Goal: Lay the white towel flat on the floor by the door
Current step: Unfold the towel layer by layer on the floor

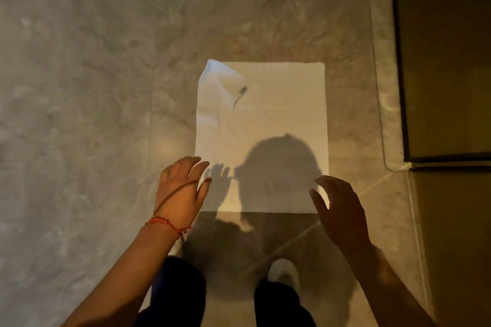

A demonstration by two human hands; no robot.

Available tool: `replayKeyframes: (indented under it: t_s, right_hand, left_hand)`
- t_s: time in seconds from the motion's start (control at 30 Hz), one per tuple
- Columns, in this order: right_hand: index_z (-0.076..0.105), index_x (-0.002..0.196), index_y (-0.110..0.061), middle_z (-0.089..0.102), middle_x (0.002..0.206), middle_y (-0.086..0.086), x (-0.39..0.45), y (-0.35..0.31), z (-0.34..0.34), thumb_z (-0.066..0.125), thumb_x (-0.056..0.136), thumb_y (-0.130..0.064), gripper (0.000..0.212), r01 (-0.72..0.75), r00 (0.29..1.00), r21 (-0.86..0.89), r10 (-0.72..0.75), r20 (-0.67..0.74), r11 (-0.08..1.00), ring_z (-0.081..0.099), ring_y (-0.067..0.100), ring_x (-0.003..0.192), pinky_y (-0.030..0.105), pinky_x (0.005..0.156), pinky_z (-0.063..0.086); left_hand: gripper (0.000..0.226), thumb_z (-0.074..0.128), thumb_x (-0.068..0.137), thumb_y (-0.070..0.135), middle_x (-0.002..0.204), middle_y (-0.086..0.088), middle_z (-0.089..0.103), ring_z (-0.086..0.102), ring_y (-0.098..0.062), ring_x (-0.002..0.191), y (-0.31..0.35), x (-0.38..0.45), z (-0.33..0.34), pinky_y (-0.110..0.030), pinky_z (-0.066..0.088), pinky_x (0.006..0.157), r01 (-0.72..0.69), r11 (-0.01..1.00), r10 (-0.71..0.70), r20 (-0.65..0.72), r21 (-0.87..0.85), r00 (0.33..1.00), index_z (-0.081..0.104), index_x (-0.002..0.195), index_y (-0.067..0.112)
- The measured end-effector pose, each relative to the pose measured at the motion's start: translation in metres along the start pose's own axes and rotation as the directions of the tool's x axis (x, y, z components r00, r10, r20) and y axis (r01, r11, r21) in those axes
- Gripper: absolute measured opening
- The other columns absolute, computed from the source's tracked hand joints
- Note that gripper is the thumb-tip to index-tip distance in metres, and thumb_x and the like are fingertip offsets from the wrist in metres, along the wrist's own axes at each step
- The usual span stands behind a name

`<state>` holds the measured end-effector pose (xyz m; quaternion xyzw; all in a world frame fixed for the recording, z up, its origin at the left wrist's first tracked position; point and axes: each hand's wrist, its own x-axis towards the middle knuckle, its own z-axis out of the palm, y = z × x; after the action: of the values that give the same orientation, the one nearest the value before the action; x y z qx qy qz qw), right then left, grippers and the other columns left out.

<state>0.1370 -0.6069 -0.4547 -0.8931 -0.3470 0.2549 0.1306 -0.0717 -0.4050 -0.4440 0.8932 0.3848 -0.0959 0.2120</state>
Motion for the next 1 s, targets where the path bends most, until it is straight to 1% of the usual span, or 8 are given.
replayKeyframes:
  t_s: [0.13, 0.3, 0.4, 0.5, 0.63, 0.83, 0.93, 1.0]
  right_hand:
    - [0.060, 0.114, -0.011, 0.063, 0.117, 0.013, 0.006, -0.030, -0.023, 0.055, 0.087, -0.035, 0.036, -0.083, 0.995, 0.002, 0.083, -0.050, 0.997, 0.060, 0.030, 0.106, 0.045, 0.087, 0.051]
    - [0.058, 0.116, -0.010, 0.062, 0.120, 0.016, 0.021, -0.107, -0.042, 0.040, 0.087, -0.041, 0.047, -0.137, 0.984, -0.062, 0.129, -0.126, 0.989, 0.056, 0.035, 0.111, 0.048, 0.091, 0.046]
    - [0.057, 0.117, -0.010, 0.060, 0.121, 0.017, 0.029, -0.164, -0.039, 0.042, 0.089, -0.039, 0.043, -0.216, 0.962, -0.035, 0.207, -0.181, 0.976, 0.055, 0.036, 0.112, 0.048, 0.091, 0.044]
    - [0.056, 0.120, -0.011, 0.058, 0.126, 0.016, 0.039, -0.222, -0.030, 0.049, 0.091, -0.032, 0.036, -0.316, 0.909, 0.099, 0.331, -0.255, 0.944, 0.050, 0.034, 0.117, 0.045, 0.095, 0.041]
    - [0.055, 0.121, -0.011, 0.056, 0.128, 0.013, 0.064, -0.277, -0.020, 0.047, 0.091, -0.035, 0.039, -0.383, 0.844, 0.258, 0.449, -0.293, 0.887, 0.047, 0.030, 0.119, 0.044, 0.095, 0.041]
    - [0.056, 0.119, -0.009, 0.058, 0.125, 0.016, 0.110, -0.293, -0.027, 0.051, 0.090, -0.034, 0.039, -0.445, 0.761, 0.334, 0.547, -0.349, 0.831, 0.048, 0.031, 0.118, 0.048, 0.094, 0.043]
    - [0.056, 0.118, -0.010, 0.058, 0.125, 0.014, 0.146, -0.286, -0.035, 0.041, 0.087, -0.040, 0.046, -0.451, 0.721, 0.362, 0.572, -0.392, 0.816, 0.043, 0.022, 0.116, 0.046, 0.093, 0.043]
    - [0.057, 0.118, -0.010, 0.059, 0.124, 0.014, 0.173, -0.283, -0.039, 0.041, 0.086, -0.039, 0.046, -0.474, 0.710, 0.358, 0.589, -0.386, 0.805, 0.047, 0.027, 0.116, 0.046, 0.092, 0.043]
  left_hand:
    - [0.045, 0.036, 0.085, 0.036, 0.112, -0.016, 0.066, 0.059, -0.035, 0.106, -0.027, 0.025, -0.038, -0.033, 0.030, 0.094, -0.070, 0.997, 0.070, -0.001, 0.035, 0.998, 0.061, 0.109, 0.008]
    - [0.046, 0.040, 0.084, 0.036, 0.117, -0.016, 0.063, 0.058, -0.035, 0.109, -0.074, 0.068, -0.109, -0.050, 0.049, 0.090, -0.151, 0.989, 0.151, 0.029, -0.007, 0.988, 0.060, 0.114, 0.008]
    - [0.043, 0.041, 0.086, 0.037, 0.114, -0.015, 0.066, 0.061, -0.034, 0.106, -0.117, 0.093, -0.156, -0.045, 0.051, 0.086, -0.359, 0.928, 0.361, -0.004, 0.104, 0.933, 0.063, 0.110, 0.008]
    - [0.044, 0.035, 0.091, 0.040, 0.115, -0.014, 0.066, 0.055, -0.030, 0.111, -0.158, 0.123, -0.204, -0.042, 0.048, 0.088, -0.470, 0.870, 0.475, 0.001, 0.149, 0.880, 0.060, 0.112, 0.011]
    - [0.051, 0.027, 0.094, 0.045, 0.116, -0.018, 0.063, 0.051, -0.031, 0.111, -0.197, 0.169, -0.250, -0.047, 0.049, 0.086, -0.496, 0.854, 0.499, 0.017, 0.160, 0.866, 0.056, 0.116, 0.010]
    - [0.061, 0.022, 0.092, 0.053, 0.116, -0.019, 0.063, 0.060, -0.036, 0.106, -0.191, 0.246, -0.275, -0.049, 0.051, 0.085, -0.473, 0.870, 0.464, 0.097, 0.138, 0.881, 0.058, 0.115, 0.008]
    - [0.068, 0.014, 0.093, 0.053, 0.119, -0.016, 0.063, 0.056, -0.032, 0.111, -0.167, 0.301, -0.272, -0.042, 0.047, 0.093, -0.540, 0.829, 0.520, 0.156, 0.146, 0.840, 0.059, 0.115, 0.008]
    - [0.064, 0.012, 0.094, 0.049, 0.119, -0.015, 0.063, 0.050, -0.027, 0.116, -0.149, 0.336, -0.269, -0.036, 0.037, 0.095, -0.616, 0.763, 0.583, 0.204, 0.197, 0.787, 0.058, 0.115, 0.009]
